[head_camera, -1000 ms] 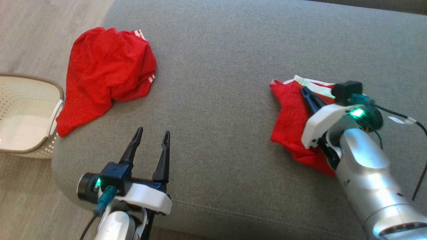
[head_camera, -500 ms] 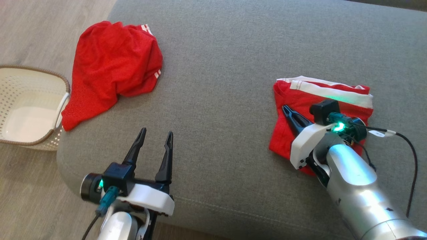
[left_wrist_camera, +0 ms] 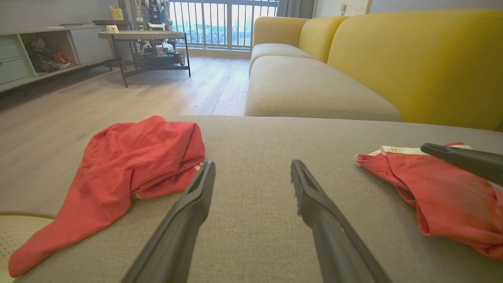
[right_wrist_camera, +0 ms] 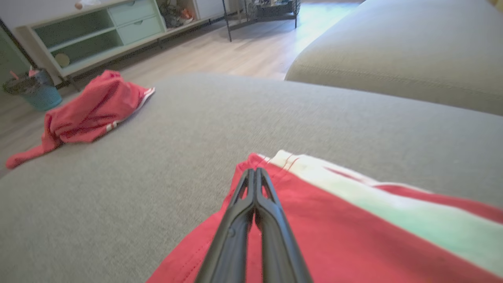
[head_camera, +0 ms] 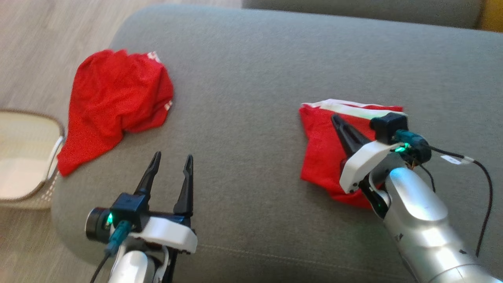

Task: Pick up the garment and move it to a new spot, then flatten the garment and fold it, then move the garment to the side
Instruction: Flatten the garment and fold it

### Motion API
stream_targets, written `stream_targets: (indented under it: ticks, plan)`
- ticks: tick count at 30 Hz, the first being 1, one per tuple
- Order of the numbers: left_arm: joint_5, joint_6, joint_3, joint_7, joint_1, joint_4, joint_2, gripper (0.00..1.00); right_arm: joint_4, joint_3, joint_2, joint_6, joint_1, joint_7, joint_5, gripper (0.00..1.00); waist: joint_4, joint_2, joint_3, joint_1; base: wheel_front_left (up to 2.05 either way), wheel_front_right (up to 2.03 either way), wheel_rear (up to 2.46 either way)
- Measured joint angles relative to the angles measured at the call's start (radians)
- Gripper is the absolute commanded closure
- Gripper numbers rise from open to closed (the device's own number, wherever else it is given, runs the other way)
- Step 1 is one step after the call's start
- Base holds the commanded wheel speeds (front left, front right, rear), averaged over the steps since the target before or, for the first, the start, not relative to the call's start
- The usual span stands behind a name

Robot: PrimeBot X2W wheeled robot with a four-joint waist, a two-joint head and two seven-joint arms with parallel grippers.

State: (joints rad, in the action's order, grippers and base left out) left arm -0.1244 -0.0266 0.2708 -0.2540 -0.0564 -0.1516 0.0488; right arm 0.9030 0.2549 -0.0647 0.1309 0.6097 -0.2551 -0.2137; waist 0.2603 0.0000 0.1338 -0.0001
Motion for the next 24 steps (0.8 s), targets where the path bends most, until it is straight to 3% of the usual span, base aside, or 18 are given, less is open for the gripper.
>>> stream_targets:
  ticks: [4,16,24]
  plan:
    - [0.009,0.0,-0.029,0.0,0.037,0.007,0.0,0.0,-0.072,-0.039,0.0,0.0,-0.021,0.0,0.005,1.0,-0.048,0.0,-0.043,0.0,0.0,0.0,0.0]
    - [0.017,-0.009,-0.095,0.0,0.098,0.04,0.0,0.0,-0.25,-0.226,0.002,0.0,-0.152,0.0,0.175,1.0,-0.208,0.0,-0.146,0.0,0.0,0.0,0.0]
    - [0.016,-0.018,-0.096,0.0,0.117,0.047,0.0,0.0,-0.381,-0.312,0.006,0.0,-0.337,0.0,0.132,1.0,-0.26,0.0,-0.17,0.0,0.0,0.0,0.0]
